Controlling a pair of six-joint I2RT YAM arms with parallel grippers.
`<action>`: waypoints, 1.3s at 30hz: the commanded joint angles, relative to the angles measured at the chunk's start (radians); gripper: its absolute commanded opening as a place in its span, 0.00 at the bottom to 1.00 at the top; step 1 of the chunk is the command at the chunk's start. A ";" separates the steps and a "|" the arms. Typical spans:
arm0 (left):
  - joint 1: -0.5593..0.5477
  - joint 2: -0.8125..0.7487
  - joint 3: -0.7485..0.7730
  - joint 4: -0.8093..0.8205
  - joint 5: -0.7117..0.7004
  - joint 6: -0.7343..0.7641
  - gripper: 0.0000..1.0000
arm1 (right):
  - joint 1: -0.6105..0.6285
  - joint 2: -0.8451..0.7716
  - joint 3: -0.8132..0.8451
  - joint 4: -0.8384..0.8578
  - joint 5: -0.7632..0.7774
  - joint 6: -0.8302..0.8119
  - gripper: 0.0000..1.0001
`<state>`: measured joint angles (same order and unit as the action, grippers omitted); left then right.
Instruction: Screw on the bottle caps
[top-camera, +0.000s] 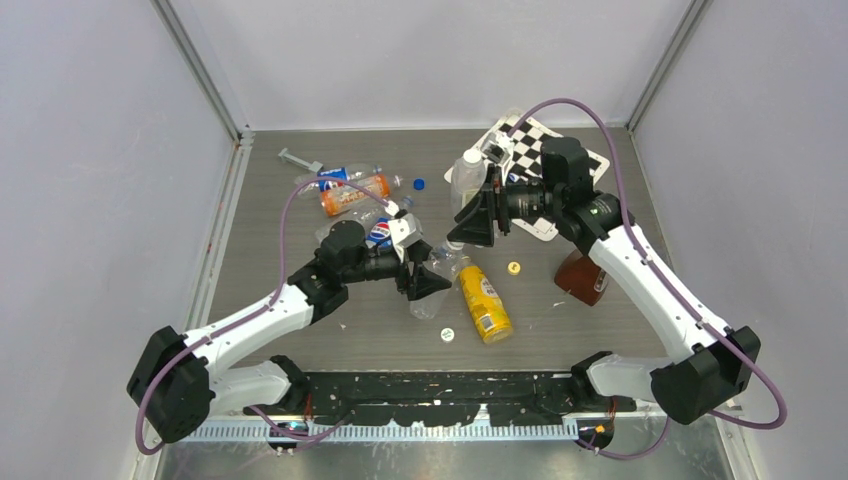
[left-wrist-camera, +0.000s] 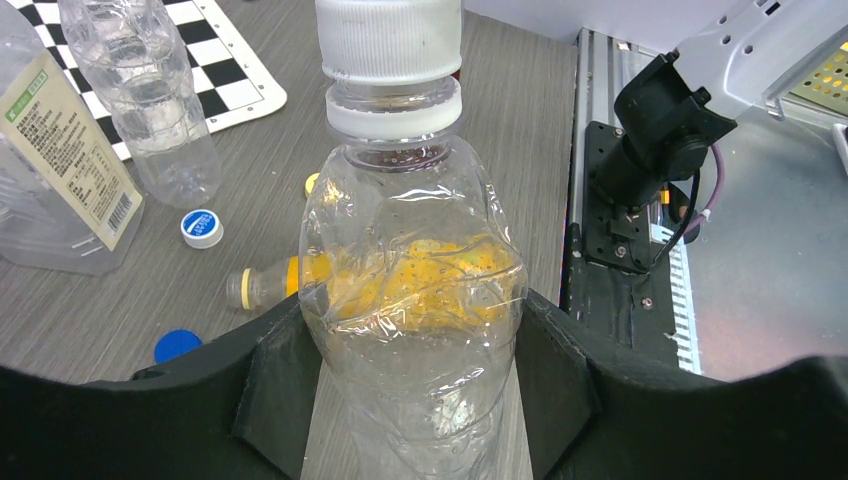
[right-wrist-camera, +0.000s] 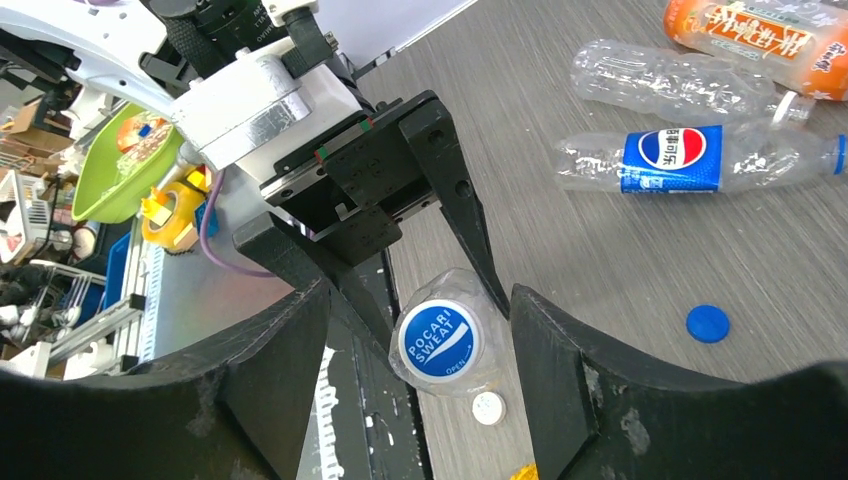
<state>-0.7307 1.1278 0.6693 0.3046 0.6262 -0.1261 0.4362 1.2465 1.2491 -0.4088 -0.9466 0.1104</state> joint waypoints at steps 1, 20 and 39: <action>0.006 -0.020 0.029 0.073 0.013 -0.018 0.00 | -0.004 -0.012 -0.030 0.115 -0.062 0.058 0.72; 0.019 -0.033 0.018 0.090 -0.047 -0.052 0.00 | -0.004 -0.054 -0.051 0.125 -0.081 0.088 0.72; 0.031 -0.041 0.014 0.083 -0.100 -0.061 0.00 | -0.004 -0.117 -0.054 0.079 -0.091 0.074 0.71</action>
<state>-0.7162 1.1072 0.6693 0.3458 0.5785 -0.1764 0.4278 1.1854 1.1912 -0.3294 -0.9989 0.1856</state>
